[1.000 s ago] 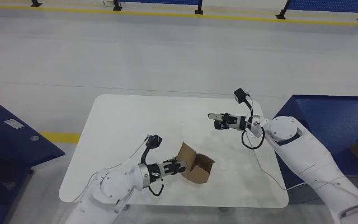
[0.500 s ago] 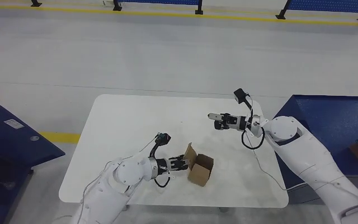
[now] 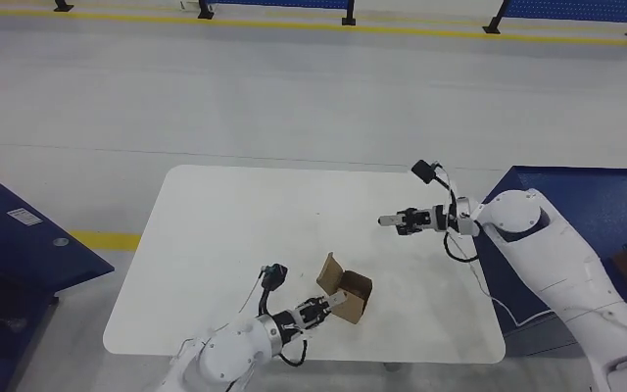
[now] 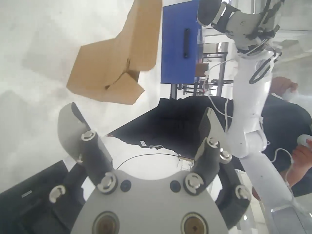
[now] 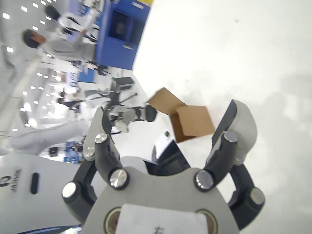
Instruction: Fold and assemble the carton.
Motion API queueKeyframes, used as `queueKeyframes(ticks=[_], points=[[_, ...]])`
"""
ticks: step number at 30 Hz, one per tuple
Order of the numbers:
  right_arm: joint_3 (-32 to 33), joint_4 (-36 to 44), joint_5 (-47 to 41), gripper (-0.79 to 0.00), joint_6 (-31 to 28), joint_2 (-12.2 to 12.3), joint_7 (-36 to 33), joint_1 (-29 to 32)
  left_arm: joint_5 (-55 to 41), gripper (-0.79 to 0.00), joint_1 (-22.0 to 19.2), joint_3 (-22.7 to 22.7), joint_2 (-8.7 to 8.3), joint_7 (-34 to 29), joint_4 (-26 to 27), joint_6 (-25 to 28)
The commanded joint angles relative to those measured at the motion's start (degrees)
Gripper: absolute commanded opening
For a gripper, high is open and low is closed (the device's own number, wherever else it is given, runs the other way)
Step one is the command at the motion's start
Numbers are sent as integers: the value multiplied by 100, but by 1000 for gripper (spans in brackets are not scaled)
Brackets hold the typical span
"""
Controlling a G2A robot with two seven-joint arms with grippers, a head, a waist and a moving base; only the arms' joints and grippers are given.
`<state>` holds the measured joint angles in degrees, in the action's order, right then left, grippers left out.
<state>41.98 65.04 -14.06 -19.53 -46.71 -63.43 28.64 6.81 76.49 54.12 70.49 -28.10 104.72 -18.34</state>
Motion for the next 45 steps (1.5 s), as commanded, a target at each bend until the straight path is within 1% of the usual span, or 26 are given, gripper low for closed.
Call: queueKeyframes(ticks=[1, 3, 4, 7, 9, 10, 12, 15, 18, 21, 35, 38, 41, 43, 45], points=[[-80, 75, 543, 0, -79, -27, 127, -14, 209, 0, 87, -160, 27, 301, 42, -342], [-139, 121, 784, 0, -88, -73, 299, -37, 297, 0, 103, -356, 76, 550, -18, -571], [-135, 117, 806, 0, -76, -82, 378, -47, 194, 0, 94, -454, 111, 605, -78, -626], [-135, 117, 806, 0, -76, -82, 378, -47, 76, 0, -84, -648, 216, 898, -400, -745], [-166, 187, 553, 0, -27, -102, 231, 54, -32, 0, -221, -787, 303, 1142, -551, -761], [-181, 229, 674, 0, -58, -105, 133, 28, -163, 0, -281, -832, 348, 1239, -653, -711], [-237, 280, 1174, 0, -5, -116, 291, 25, -150, 0, -442, -936, 428, 1522, -900, -683], [-322, 359, 1388, 0, 22, -149, 190, 61, -139, 0, -642, -1085, 539, 1834, -1277, -731], [-406, 346, 1877, 0, 80, -173, 214, 55, -129, 0, -835, -1221, 633, 1900, -1538, -863], [-486, 312, 2250, 0, 95, -209, 297, 66, -92, 0, -933, -1299, 696, 1930, -1664, -1013], [-898, 403, 2785, 0, -78, -494, 343, 212, 170, 0, -924, -1301, 807, 1993, -1718, -1287], [-944, 435, 2875, 0, -58, -541, 348, 240, 230, 0, -894, -1280, 821, 2031, -1670, -1209], [-931, 423, 2869, 0, -75, -571, 356, 255, 260, 0, -770, -1202, 816, 2142, -1389, -897], [-900, 401, 2783, 0, -81, -585, 340, 278, 433, 0, -686, -1159, 793, 2198, -1211, -846], [-866, 406, 2705, 0, -113, -592, 286, 291, 450, 0, -669, -1145, 790, 2219, -1169, -821]])
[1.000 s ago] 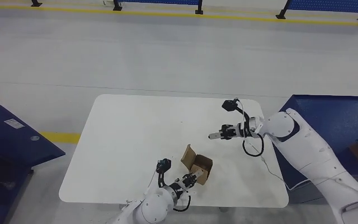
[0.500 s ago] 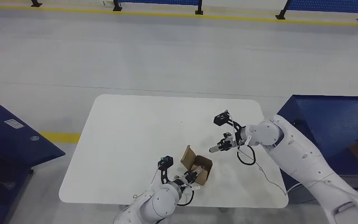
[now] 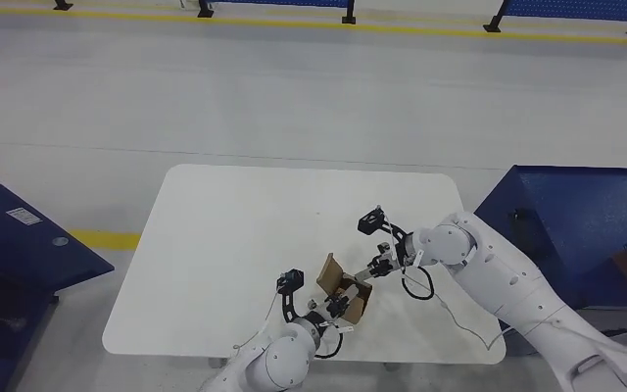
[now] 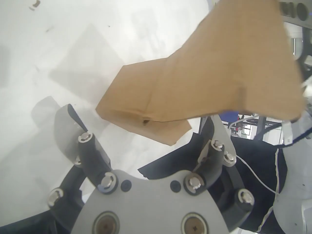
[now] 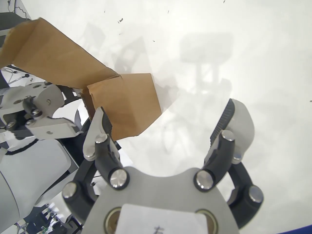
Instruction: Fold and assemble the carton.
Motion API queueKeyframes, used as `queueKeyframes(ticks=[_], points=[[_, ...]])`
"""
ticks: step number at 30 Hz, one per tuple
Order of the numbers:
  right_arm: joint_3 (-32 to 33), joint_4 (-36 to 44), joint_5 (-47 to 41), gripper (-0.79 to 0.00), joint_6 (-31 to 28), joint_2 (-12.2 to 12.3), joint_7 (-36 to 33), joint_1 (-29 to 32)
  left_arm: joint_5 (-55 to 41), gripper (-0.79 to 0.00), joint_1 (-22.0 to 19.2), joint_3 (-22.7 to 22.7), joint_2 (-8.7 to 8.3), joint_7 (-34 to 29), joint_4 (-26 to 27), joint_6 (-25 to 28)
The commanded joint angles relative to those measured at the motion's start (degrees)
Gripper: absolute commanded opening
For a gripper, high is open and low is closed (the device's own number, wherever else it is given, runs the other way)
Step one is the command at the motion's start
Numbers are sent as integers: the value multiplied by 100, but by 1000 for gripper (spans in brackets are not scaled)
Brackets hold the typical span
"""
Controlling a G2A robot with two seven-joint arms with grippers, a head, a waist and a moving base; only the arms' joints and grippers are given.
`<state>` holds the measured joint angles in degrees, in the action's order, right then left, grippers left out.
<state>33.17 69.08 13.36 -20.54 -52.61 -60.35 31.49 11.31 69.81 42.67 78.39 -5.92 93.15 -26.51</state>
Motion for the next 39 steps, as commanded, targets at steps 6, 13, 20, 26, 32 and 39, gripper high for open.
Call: queueKeyframes(ticks=[6, 13, 20, 26, 32, 39], points=[[27, -2, -74, 0, -10, -3, -21, 12, 1, 0, -1, 0, 0, 1, -12, -4], [110, 36, 338, 0, 131, 32, 270, 78, -313, 0, 386, 414, -78, -275, 945, -694], [301, 310, 679, 0, 201, 125, 252, 268, 517, 0, 730, 28, -63, 129, 1655, -2370], [343, 532, 899, 0, 238, 134, 276, 427, 598, 0, 266, -450, 179, 209, 1016, -2989], [403, 585, 1014, 0, 217, 128, 231, 500, 433, 0, -80, -693, 489, 570, 323, -3149], [465, 570, 1086, 0, 179, 107, 183, 552, 306, 0, -310, -701, 749, 779, -170, -3149]])
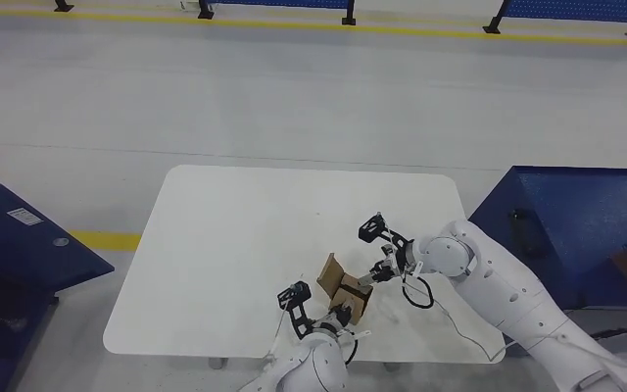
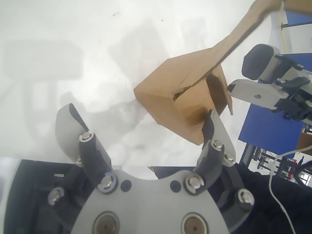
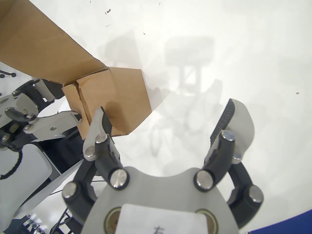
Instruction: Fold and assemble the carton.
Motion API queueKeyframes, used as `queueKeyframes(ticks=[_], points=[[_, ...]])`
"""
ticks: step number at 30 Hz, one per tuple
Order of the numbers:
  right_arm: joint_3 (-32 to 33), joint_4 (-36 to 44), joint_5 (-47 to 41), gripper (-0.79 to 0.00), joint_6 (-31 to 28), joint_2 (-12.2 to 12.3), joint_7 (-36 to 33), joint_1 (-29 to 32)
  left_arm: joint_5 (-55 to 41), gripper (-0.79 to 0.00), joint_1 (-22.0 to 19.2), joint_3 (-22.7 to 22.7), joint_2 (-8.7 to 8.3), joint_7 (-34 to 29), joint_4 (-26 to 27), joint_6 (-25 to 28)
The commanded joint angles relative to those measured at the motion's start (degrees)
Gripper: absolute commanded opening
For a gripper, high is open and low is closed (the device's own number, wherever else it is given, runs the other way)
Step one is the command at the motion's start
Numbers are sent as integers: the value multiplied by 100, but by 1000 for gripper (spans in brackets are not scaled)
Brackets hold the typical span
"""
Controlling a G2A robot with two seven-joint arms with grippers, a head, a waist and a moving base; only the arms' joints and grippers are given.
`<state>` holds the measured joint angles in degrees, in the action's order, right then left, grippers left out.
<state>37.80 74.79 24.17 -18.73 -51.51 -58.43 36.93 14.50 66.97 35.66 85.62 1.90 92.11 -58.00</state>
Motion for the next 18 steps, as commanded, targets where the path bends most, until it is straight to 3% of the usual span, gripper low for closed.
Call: queueKeyframes(ticks=[1, 18], points=[[5, -3, 16, 0, -9, -9, -13, 13, -21, 0, -57, -1, 55, -5, -127, 0], [-92, -119, 300, 0, -62, -184, -112, -5, 223, 0, -61, 189, 316, -90, -524, 0]])
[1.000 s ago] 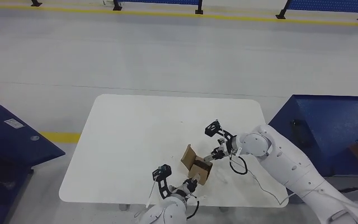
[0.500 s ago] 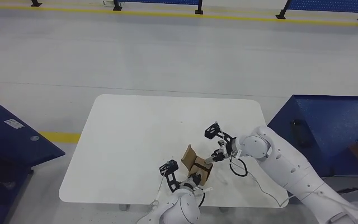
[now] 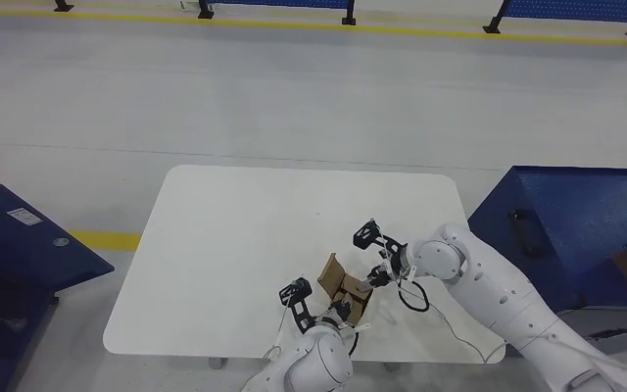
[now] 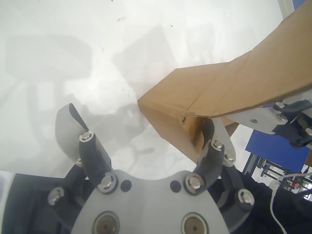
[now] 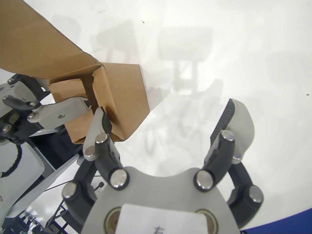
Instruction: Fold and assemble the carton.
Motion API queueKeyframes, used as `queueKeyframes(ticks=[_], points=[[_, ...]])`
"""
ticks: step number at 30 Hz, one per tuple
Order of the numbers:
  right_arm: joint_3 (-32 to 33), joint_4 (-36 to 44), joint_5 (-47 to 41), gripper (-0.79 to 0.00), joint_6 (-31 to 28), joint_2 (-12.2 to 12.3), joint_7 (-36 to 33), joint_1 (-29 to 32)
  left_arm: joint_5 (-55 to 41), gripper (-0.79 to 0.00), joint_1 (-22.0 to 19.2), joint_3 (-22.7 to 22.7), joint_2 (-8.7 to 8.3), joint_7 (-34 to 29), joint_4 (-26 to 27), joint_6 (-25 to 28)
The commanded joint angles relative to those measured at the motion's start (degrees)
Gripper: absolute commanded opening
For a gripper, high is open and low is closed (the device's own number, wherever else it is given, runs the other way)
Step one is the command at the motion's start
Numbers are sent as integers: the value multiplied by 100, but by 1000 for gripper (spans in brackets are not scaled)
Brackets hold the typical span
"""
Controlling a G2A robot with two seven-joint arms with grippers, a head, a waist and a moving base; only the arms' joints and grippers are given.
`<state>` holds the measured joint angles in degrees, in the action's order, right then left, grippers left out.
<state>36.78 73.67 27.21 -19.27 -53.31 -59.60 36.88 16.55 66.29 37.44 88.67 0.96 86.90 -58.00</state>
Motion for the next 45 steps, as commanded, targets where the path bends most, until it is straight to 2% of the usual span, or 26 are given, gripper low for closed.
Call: queueKeyframes(ticks=[1, 6, 9, 15, 18, 21, 25, 27, 29, 33, 37, 45], points=[[22, -16, -5, 0, -19, -7, 1, 0, 49, 0, 17, 16, 25, 18, 0, 0], [117, -18, 45, 0, -64, -7, 67, 23, 120, 0, 129, 86, 78, 80, 197, 0], [208, 15, 100, 0, -93, 7, 190, 56, 209, 0, 294, 201, 66, 224, 575, 131], [676, 208, -41, 0, -404, 147, 492, 234, 508, 0, 1090, 760, -83, 767, 1766, 874], [1110, 351, -332, 0, -788, 312, 381, 420, 637, 0, 1394, 1204, -160, 971, 2104, 1227], [1602, 573, -544, 0, -1114, 517, 84, 697, 807, 0, 1366, 1499, -186, 1028, 2001, 1252], [2148, 909, -693, 0, -1585, 776, -542, 1122, 704, 0, 967, 1681, -144, 678, 1379, 884], [2310, 1087, -489, 0, -1610, 876, -831, 1327, 664, 0, 738, 1650, -119, 394, 1026, 680], [2384, 1234, -181, 0, -1373, 928, -893, 1503, 734, 0, 551, 1547, -102, 138, 726, 531], [2199, 1503, 419, 0, -932, 917, -835, 1697, 753, 0, 412, 1422, -87, -286, 548, 519], [1919, 1568, 847, 0, -513, 830, -597, 1670, 913, 0, 563, 1344, -117, -499, 748, 594], [1414, 1392, 1069, 0, -228, 614, -338, 1377, 1270, 0, 896, 1254, -209, -938, 1061, 884]])
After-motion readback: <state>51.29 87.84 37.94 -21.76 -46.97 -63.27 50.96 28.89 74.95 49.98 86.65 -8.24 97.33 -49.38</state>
